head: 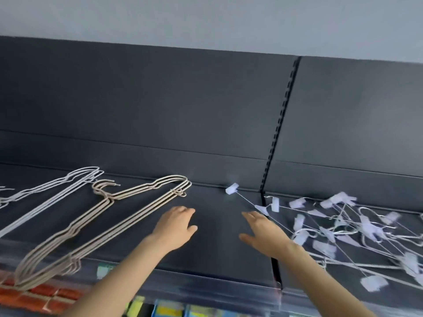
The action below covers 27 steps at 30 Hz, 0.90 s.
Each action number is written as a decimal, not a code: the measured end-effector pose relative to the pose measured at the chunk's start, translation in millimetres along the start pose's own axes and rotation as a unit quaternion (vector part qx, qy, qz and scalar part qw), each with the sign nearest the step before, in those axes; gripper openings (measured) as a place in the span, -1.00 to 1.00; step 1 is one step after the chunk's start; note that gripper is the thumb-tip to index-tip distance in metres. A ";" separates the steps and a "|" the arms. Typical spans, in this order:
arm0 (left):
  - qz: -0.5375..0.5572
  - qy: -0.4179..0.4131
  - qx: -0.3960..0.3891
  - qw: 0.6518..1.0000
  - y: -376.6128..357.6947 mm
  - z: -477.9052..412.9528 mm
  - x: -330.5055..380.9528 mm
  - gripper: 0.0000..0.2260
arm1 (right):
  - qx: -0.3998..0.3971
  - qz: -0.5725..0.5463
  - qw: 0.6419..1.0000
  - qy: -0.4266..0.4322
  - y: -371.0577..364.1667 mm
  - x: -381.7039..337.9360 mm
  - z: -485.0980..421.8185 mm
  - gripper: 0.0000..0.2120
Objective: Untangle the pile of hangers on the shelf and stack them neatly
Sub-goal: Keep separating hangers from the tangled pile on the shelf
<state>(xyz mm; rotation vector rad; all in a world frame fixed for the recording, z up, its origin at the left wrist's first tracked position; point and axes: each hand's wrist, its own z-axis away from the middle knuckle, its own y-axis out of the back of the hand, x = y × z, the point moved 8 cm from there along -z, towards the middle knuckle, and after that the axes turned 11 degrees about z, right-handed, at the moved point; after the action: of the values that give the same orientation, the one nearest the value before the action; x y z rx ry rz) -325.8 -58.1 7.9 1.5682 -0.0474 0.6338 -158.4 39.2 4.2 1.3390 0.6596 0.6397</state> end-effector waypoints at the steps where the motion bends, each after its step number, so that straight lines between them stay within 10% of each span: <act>1: 0.004 -0.008 -0.010 1.000 -10.5 -1.0 18.1 -0.54 | -0.002 -0.004 1.000 -0.013 -0.4 17.7 12.0 -0.39; 27: 0.052 -0.180 -0.092 0.978 -154.9 -51.7 312.0 -0.68 | 0.041 -0.052 0.977 -0.202 -5.8 279.2 187.3 -0.45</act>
<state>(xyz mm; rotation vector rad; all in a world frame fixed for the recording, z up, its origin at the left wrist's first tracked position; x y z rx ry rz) -19.7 115.6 -4.5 1.4890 -0.4504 0.4058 167.0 124.1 1.3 1.4475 0.4232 0.2441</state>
